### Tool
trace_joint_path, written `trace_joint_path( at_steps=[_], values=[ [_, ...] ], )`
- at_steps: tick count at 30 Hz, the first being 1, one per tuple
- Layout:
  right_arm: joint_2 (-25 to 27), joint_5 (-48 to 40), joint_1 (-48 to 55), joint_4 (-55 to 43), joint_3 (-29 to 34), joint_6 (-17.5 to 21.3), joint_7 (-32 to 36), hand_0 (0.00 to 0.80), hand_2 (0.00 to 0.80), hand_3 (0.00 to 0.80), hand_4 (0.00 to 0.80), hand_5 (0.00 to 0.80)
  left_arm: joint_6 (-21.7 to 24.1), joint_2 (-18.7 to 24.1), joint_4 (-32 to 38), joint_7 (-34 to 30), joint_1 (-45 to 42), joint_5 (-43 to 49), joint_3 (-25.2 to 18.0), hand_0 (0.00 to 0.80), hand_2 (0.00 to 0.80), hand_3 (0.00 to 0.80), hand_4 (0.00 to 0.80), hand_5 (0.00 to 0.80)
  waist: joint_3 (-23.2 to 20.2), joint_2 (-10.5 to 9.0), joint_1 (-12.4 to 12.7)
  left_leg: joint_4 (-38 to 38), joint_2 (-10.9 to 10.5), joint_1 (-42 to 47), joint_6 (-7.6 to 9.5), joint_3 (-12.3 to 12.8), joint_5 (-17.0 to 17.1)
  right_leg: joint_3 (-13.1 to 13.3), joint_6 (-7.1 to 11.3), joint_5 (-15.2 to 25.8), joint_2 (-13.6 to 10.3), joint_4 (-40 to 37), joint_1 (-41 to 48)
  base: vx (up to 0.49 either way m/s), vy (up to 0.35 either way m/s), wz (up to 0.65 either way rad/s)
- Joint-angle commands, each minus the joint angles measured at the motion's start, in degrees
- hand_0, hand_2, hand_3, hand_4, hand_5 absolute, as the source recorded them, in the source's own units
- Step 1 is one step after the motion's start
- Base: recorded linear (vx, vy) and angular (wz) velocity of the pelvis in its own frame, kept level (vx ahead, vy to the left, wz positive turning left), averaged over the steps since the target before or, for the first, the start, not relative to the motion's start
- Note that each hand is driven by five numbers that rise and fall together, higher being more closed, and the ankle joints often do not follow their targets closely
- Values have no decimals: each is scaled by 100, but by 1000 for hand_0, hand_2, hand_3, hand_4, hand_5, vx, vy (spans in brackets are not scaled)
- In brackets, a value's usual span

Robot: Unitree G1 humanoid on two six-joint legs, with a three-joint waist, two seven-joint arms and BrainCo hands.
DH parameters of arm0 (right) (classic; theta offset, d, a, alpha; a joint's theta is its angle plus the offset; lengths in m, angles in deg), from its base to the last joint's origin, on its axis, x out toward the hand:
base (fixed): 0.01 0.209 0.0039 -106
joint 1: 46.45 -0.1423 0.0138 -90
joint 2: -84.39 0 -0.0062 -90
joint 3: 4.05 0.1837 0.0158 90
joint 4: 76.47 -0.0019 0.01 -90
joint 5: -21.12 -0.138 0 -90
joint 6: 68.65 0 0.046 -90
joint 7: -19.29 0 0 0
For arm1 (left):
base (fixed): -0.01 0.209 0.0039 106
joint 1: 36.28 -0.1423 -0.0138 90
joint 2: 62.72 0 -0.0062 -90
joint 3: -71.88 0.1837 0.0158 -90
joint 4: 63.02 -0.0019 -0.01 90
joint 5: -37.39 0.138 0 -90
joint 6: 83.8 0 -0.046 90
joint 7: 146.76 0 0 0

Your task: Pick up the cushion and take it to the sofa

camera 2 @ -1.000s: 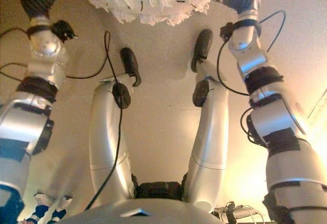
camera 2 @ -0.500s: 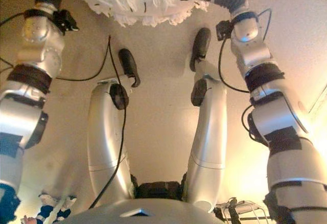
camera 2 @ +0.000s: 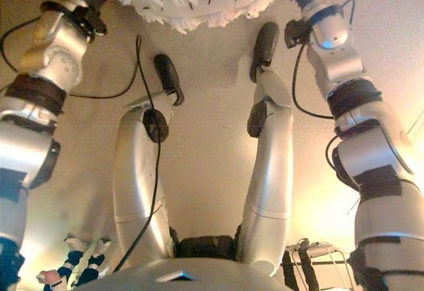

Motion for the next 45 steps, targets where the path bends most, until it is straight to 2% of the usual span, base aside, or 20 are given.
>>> trace_joint_path(
  at_steps=[1, 2, 5, 10, 16, 18, 19, 22, 24, 28, 30, 31, 36, 42, 44, 45],
  values=[
    [-370, -350, -366, -1492, -230, 480, 1149, 800, 800, 800, 800, 800, 238, -677, 1217, -905, 170, -157, 77, 800, 800, 800, 800, 800, -33, 234, -63, -891, -251, -92, -196, -114, 376, -137, 76, -640, 130, 121, 392, -79, -21, 4],
    [-299, -449, -250, -1730, -127, 439, 1199, 800, 800, 800, 800, 800, 251, -657, 1367, -909, 101, -218, 40, 800, 800, 800, 800, 800, -33, 180, -94, -1054, -286, -94, -155, -44, 536, -127, 46, -504, 118, -15, 364, -84, -21, 6],
    [-235, -448, 38, -2129, 156, 411, 1190, 800, 800, 800, 800, 800, 190, -700, 1636, -955, -184, -410, -144, 800, 800, 800, 800, 800, -33, 195, -86, -1118, -330, -93, -152, -143, 614, -177, 79, -442, 159, -123, 430, -60, -13, 8],
    [-215, -306, 452, -2304, 501, 466, 1225, 800, 800, 800, 800, 800, 263, -824, 1848, -1004, -720, -77, -263, 800, 800, 800, 800, 800, -33, 275, -20, -1092, -386, -91, -162, -323, 763, -279, 122, -267, 242, -271, 576, -68, -19, -7],
    [-315, -218, 1077, -2299, 759, 735, 1241, 800, 800, 800, 800, 800, 396, -1096, 2024, -1358, -1439, -483, -495, 800, 800, 800, 800, 800, -33, 235, 17, -1172, -373, 378, -229, -384, 904, -324, 168, -76, 290, -456, 1079, -52, -46, -12],
    [-465, -87, 1482, -2373, 899, 886, 1169, 800, 800, 800, 800, 800, 466, -1309, 2184, -1520, -1866, -718, -606, 800, 800, 800, 800, 800, -33, 197, 29, -1398, -357, 818, -296, -413, 1027, -336, 186, 2, 302, -669, 1521, 5, -83, -13],
    [-537, 13, 1730, -2436, 955, 955, 1148, 800, 800, 800, 800, 800, 496, -1437, 2292, -1544, -2134, -670, -667, 800, 800, 800, 800, 800, -33, 175, 42, -1489, -352, 1185, -365, -464, 914, -323, 232, -124, 329, -754, 1880, 58, -88, -6],
    [-718, 397, 2361, -2722, 1112, 1086, 999, 800, 800, 800, 800, 800, 630, -1671, 2631, -1551, -2800, -584, -725, 800, 800, 800, 800, 800, -33, 92, 58, -1987, -302, 2108, -412, -477, 1066, -361, 244, -46, 340, -1267, 2765, 29, -57, 3],
    [-860, 690, 2914, -3029, 1255, 1205, 956, 800, 800, 800, 800, 800, 699, -1850, 2962, -1500, -3353, -481, -797, 800, 800, 800, 800, 800, -33, 15, 88, -2381, -277, 2897, -398, -468, 1155, -449, 255, -24, 300, -1653, 3522, 6, -45, 6],
    [-1099, 1049, 4026, -3736, 1608, 1099, 927, 800, 800, 800, 800, 800, 656, -2004, 3559, -1388, -4373, -380, -1053, 800, 800, 800, 800, 800, -53, -169, 164, -3295, -339, 4801, -275, -240, 1213, -785, 284, -41, 285, -2573, 5411, 108, -43, -6],
    [-1131, 1121, 4588, -4081, 1802, 1032, 1075, 800, 800, 800, 800, 800, 699, -1951, 3826, -1386, -4857, -223, -1185, 800, 800, 800, 800, 800, -341, -236, 211, -3725, -431, 5466, -225, -139, 1196, -963, 288, -62, 270, -2967, 6098, 160, -10, -9],
    [-1149, 1203, 4839, -4278, 1902, 984, 1117, 800, 800, 800, 800, 800, 759, -1924, 4010, -1316, -5054, -147, -1229, 800, 800, 800, 800, 800, -514, -271, 230, -3938, -480, 5700, -160, -89, 1318, -1036, 244, 34, 237, -3176, 6352, 90, 9, 0],
    [-1303, 1412, 5616, -4981, 2183, 910, 1316, 800, 800, 800, 800, 800, 844, -1871, 4681, -1201, -5732, 225, -1501, 800, 800, 800, 800, 800, -1122, -220, 333, -4640, -556, 6900, -38, -75, 1286, -1179, 227, -42, 224, -3691, 7515, 98, 50, 7],
    [-1534, 1858, 6507, -5876, 2360, 790, 1113, 800, 800, 800, 800, 800, 783, -1852, 5446, -943, -6659, 514, -1760, 800, 800, 800, 800, 800, -2054, -132, 401, -5482, -511, 8412, 46, -78, 1229, -1140, 220, -84, 381, -4356, 8924, 244, 35, -4],
    [-1545, 1897, 6686, -6110, 2434, 801, 1039, 800, 800, 800, 800, 800, 875, -1801, 5694, -822, -6866, 679, -1829, 800, 800, 800, 800, 800, -2197, -149, 374, -5645, -502, 8712, 72, -114, 1218, -1002, 185, -112, 487, -4419, 9159, 165, -42, -2],
    [-1488, 1886, 6820, -6274, 2512, 850, 968, 800, 800, 800, 800, 800, 973, -1728, 5876, -819, -6967, 866, -1901, 800, 800, 800, 800, 800, -2289, -166, 336, -5761, -504, 8882, 94, -162, 1215, -836, 152, -136, 582, -4476, 9290, 137, -68, -3]
  ],
)
